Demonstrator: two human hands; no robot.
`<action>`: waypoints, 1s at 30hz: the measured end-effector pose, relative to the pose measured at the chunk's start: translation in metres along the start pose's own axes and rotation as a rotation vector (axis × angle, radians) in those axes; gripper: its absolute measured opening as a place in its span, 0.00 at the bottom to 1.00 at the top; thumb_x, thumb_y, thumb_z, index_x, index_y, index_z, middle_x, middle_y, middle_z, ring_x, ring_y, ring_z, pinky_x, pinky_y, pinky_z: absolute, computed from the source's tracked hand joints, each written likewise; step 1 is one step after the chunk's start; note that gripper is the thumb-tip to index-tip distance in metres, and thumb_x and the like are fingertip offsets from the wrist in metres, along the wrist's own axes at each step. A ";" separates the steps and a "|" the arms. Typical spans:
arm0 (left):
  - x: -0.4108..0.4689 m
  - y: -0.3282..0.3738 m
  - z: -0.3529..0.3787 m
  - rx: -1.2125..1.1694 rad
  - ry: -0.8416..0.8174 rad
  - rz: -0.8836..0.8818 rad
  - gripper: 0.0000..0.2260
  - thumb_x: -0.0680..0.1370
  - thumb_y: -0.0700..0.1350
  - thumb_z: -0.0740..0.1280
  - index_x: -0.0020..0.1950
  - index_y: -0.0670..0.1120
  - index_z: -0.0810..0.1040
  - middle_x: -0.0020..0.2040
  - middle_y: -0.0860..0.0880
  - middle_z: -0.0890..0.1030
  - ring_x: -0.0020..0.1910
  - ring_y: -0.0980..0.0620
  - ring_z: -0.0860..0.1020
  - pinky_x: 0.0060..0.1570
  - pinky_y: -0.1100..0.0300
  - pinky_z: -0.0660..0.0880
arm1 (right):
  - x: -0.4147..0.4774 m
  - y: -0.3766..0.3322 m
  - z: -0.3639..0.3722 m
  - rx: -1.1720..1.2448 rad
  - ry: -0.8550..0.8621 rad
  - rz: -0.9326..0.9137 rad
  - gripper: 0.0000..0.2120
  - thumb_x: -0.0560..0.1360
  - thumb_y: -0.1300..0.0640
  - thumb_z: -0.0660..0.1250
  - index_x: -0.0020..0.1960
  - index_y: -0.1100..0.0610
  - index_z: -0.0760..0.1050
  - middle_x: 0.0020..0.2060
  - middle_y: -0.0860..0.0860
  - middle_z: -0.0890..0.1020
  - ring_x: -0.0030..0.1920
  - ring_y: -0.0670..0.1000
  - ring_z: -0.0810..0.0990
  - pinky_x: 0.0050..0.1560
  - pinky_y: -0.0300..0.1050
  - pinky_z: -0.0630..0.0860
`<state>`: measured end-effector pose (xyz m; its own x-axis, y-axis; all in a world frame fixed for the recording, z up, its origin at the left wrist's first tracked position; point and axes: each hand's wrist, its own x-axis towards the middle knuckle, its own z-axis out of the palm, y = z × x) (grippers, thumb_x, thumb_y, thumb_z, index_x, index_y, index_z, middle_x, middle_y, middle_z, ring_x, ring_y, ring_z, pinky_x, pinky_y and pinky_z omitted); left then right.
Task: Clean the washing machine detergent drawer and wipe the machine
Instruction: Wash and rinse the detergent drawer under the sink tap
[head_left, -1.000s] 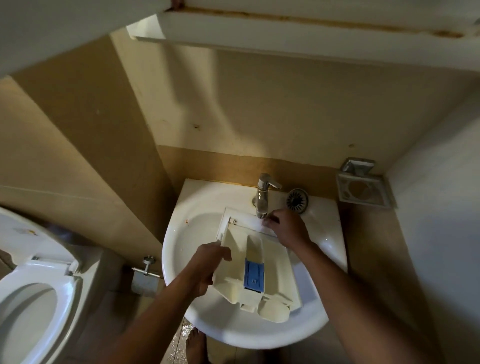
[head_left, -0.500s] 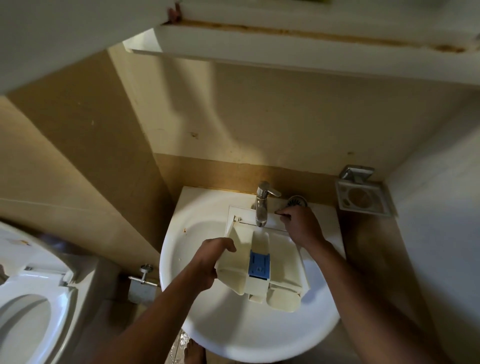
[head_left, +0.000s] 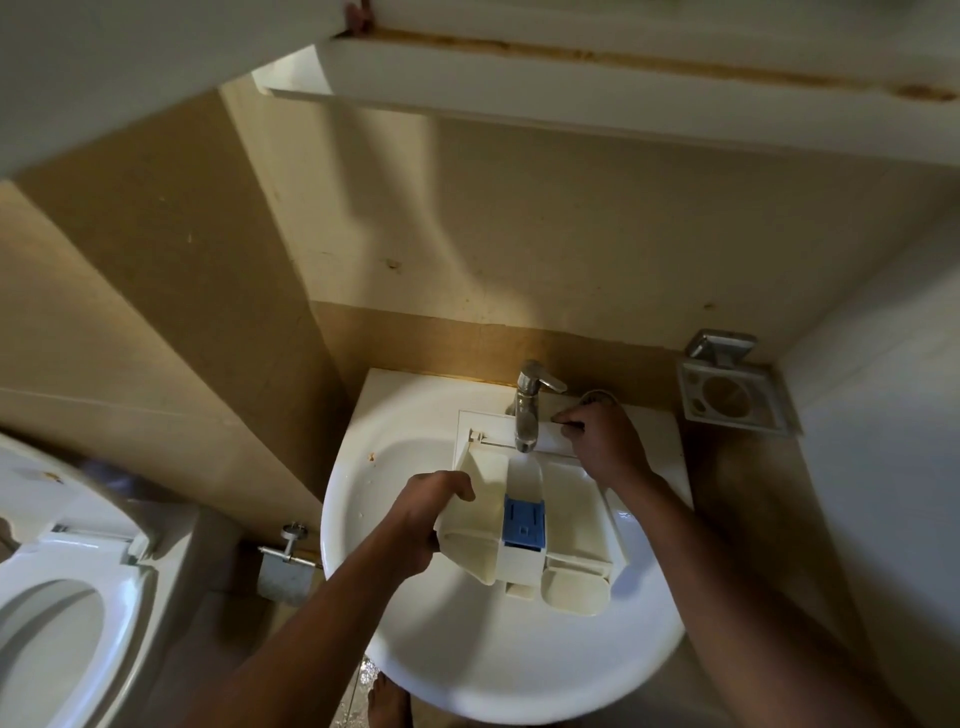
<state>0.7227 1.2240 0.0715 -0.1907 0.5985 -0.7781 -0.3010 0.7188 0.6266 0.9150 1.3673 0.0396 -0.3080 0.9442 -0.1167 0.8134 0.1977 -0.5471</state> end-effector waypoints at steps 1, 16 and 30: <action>-0.003 0.000 0.000 0.020 -0.007 0.008 0.20 0.74 0.40 0.66 0.66 0.43 0.72 0.58 0.40 0.77 0.50 0.42 0.75 0.43 0.51 0.75 | -0.001 0.000 0.000 0.014 0.001 0.003 0.12 0.78 0.61 0.66 0.59 0.54 0.82 0.59 0.53 0.80 0.59 0.54 0.77 0.52 0.39 0.69; -0.050 -0.057 -0.040 -0.061 0.187 0.136 0.21 0.73 0.30 0.62 0.57 0.51 0.82 0.49 0.47 0.81 0.49 0.47 0.76 0.41 0.56 0.72 | -0.075 -0.024 0.055 0.159 0.035 0.114 0.29 0.78 0.54 0.67 0.75 0.58 0.61 0.73 0.55 0.66 0.72 0.54 0.66 0.64 0.39 0.66; -0.079 -0.095 -0.009 -0.245 0.392 0.204 0.12 0.78 0.41 0.66 0.60 0.47 0.79 0.46 0.48 0.85 0.46 0.48 0.83 0.43 0.52 0.79 | -0.080 -0.030 0.041 0.302 -0.723 0.158 0.19 0.77 0.62 0.66 0.66 0.52 0.75 0.59 0.49 0.82 0.57 0.50 0.80 0.58 0.46 0.77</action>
<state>0.7574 1.1054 0.0732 -0.5907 0.5063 -0.6283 -0.4227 0.4691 0.7754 0.8951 1.2749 0.0309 -0.5279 0.5299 -0.6638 0.7372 -0.1022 -0.6679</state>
